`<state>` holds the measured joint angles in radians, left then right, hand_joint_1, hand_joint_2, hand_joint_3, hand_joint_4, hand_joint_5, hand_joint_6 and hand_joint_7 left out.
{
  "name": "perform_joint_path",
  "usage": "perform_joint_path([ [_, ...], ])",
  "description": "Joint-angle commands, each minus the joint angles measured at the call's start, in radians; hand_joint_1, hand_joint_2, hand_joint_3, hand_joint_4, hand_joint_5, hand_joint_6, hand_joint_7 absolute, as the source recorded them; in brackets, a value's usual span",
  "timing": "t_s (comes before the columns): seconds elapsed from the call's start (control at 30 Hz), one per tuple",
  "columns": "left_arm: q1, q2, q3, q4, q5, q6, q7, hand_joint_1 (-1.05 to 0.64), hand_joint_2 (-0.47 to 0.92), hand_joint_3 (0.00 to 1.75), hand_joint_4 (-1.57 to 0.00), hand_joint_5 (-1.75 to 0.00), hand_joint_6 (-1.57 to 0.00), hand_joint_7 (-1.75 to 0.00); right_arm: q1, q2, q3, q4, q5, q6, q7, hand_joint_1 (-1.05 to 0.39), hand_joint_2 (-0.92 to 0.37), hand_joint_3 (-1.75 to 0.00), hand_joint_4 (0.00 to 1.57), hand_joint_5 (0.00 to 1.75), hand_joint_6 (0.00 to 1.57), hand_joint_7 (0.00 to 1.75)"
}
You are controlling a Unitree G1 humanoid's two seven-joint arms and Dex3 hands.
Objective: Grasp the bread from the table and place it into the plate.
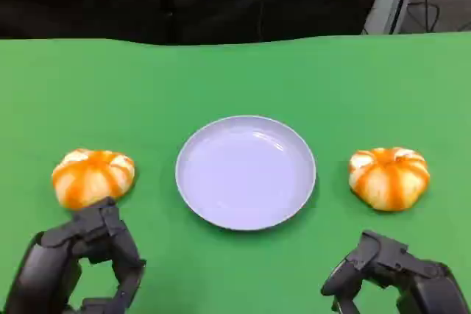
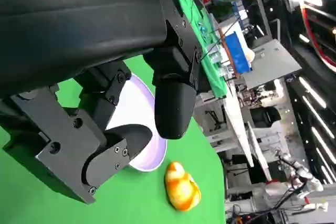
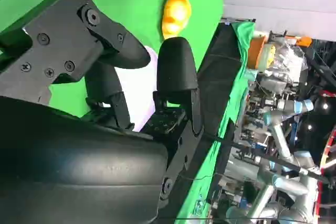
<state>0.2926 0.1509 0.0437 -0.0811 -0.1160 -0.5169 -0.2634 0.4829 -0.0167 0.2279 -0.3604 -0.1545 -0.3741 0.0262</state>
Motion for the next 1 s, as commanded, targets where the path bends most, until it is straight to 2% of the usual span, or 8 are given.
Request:
perform_joint_path([
  [0.03, -0.001, 0.012, 0.007, 0.002, -0.003, -0.006, -0.007, -0.11, 0.33, 1.22, -0.91, -1.75, -0.68, -1.75, -0.001, -0.003, -0.002, 0.001, -0.001, 0.001, -0.008, -0.07, -0.36, -1.28, 0.69, 1.61, 0.77, 1.30],
  [0.47, 0.004, 0.006, 0.007, -0.012, -0.022, 0.022, -0.005, -0.07, 0.33, 1.28, -0.85, -1.75, -0.68, -1.68, -0.002, -0.003, -0.002, 0.004, -0.008, -0.001, -0.009, -0.07, -0.36, -1.30, 0.70, 1.61, 0.77, 1.31],
  [0.5, 0.006, 0.002, 0.007, -0.018, -0.032, 0.033, -0.003, -0.08, 0.35, 1.23, -0.81, -1.73, -0.66, -1.63, -0.002, -0.003, -0.002, 0.004, -0.006, 0.000, -0.009, -0.07, -0.36, -1.30, 0.70, 1.61, 0.77, 1.31],
  [0.6, 0.009, -0.004, 0.007, -0.030, -0.046, 0.051, 0.000, -0.12, 0.53, 0.80, -0.66, -1.67, -0.66, -1.38, -0.002, -0.003, -0.003, 0.005, -0.005, 0.001, -0.007, -0.08, -0.36, -1.30, 0.70, 1.61, 0.77, 1.31],
  [0.83, 0.010, -0.013, 0.007, -0.052, -0.035, 0.080, 0.018, -0.13, 0.58, 0.70, -0.65, -1.66, -0.66, -1.35, -0.001, -0.005, -0.004, 0.005, -0.004, 0.000, -0.007, -0.08, -0.37, -1.29, 0.70, 1.61, 0.77, 1.31],
  [0.87, -0.012, 0.007, 0.014, -0.070, 0.061, 0.124, 0.056, -0.11, 0.63, 0.68, -0.58, -1.48, -0.61, -1.18, -0.003, -0.004, -0.004, 0.006, -0.001, 0.003, -0.005, -0.08, -0.37, -1.29, 0.70, 1.61, 0.77, 1.31],
  [0.9, -0.034, 0.029, 0.019, -0.090, 0.171, 0.171, 0.094, -0.21, 0.75, 0.41, -0.35, -1.20, -0.49, -0.78, -0.004, -0.004, -0.004, 0.007, 0.003, 0.004, -0.004, -0.08, -0.37, -1.28, 0.69, 1.62, 0.77, 1.31],
  [1.0, -0.083, 0.085, 0.021, -0.130, 0.368, 0.281, 0.131, -0.38, 0.90, 0.08, -0.12, -0.93, -0.43, -0.28, -0.009, -0.001, 0.000, 0.011, 0.005, 0.006, -0.003, -0.08, -0.37, -1.28, 0.69, 1.62, 0.77, 1.32],
])
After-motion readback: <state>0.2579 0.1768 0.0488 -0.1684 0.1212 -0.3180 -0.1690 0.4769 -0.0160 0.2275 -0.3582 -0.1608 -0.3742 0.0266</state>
